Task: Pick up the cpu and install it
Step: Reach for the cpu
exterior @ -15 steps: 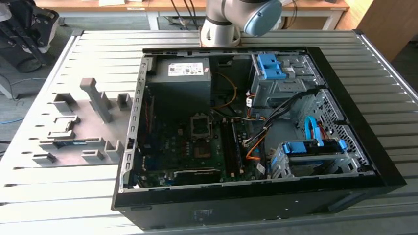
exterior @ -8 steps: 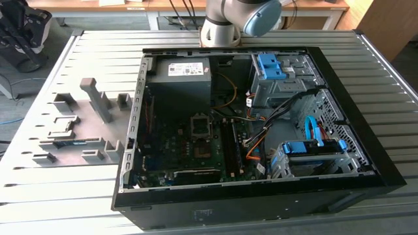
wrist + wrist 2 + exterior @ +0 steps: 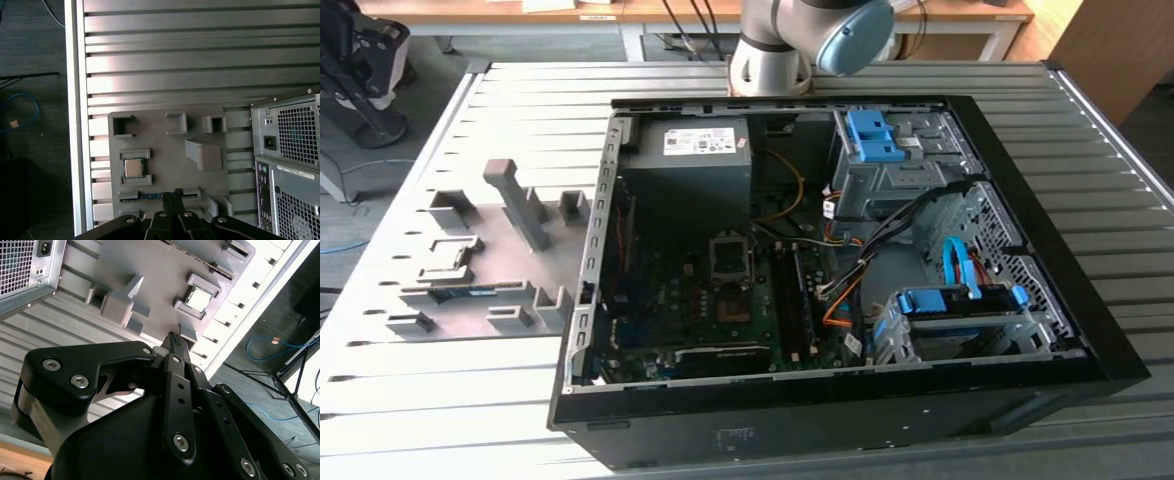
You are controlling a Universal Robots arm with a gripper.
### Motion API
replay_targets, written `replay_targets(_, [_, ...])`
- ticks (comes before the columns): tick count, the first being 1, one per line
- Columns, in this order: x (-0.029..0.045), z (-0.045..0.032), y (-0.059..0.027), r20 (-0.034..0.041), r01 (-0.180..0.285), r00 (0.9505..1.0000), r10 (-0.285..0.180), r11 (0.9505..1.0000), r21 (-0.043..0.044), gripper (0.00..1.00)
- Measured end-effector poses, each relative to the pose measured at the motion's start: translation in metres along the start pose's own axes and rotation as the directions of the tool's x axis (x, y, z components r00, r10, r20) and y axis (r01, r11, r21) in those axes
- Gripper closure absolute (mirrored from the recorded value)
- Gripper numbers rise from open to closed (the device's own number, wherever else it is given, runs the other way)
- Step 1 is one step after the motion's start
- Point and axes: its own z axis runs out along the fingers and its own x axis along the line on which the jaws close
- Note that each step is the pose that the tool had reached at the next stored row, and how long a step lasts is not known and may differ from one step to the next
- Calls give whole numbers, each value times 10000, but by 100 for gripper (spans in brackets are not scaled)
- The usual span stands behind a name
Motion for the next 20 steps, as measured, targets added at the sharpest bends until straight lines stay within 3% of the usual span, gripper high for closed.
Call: replay_targets(20, [284,-5,-21,-1,-1,10000,1,10000,1,90])
